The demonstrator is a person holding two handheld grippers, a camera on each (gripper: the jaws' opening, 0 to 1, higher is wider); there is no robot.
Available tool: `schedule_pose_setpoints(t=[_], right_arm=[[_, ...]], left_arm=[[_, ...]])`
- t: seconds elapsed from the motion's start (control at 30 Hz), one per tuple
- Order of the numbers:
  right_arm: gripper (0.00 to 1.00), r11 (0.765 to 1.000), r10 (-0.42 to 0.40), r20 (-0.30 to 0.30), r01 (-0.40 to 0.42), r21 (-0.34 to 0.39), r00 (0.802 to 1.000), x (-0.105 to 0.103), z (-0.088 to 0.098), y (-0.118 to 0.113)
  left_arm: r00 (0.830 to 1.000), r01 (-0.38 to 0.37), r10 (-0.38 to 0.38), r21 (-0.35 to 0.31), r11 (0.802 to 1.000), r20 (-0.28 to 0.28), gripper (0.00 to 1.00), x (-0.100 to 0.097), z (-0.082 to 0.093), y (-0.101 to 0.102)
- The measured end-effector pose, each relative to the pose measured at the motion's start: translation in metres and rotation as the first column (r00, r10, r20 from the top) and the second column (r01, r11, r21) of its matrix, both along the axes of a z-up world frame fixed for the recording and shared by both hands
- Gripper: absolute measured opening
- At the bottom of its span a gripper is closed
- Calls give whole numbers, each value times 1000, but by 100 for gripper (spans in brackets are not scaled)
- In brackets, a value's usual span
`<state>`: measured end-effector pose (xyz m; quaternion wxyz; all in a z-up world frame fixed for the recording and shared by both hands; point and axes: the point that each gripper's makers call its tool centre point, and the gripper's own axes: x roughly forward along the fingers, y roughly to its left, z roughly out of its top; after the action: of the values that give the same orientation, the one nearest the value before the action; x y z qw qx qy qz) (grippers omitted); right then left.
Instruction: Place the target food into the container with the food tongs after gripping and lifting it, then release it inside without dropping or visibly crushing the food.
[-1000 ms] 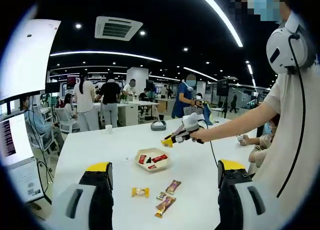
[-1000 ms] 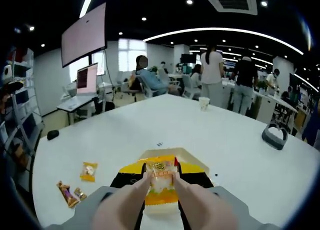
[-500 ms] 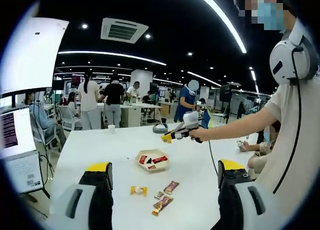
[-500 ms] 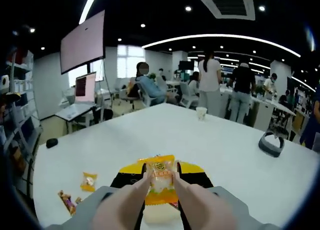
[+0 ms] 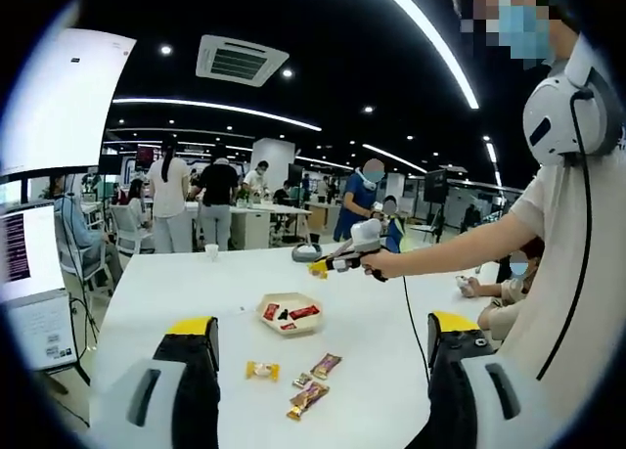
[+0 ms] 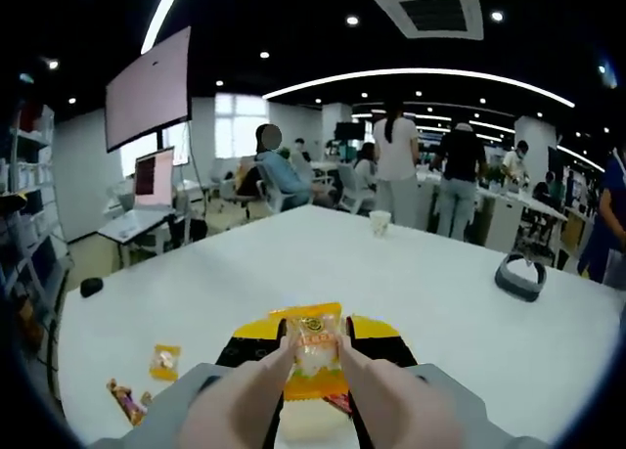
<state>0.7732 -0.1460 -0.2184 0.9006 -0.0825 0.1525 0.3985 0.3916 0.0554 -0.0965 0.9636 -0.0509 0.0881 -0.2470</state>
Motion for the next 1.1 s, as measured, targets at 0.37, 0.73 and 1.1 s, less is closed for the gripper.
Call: schedule_pose_setpoints(t=[0.37, 0.73, 1.1], right_arm=[[23, 993, -115, 48, 115, 13, 992, 28, 6, 3], [24, 975, -194, 47, 187, 122, 980, 43, 17, 7], [24, 959, -238, 32, 230, 165, 971, 54, 10, -2]], left_arm=[[999, -53, 53, -16, 998, -7, 88, -22, -3, 13], [996, -91, 91, -23, 996, -23, 88, -28, -7, 21], [995, -94, 94, -7, 996, -38, 87, -31, -9, 34]])
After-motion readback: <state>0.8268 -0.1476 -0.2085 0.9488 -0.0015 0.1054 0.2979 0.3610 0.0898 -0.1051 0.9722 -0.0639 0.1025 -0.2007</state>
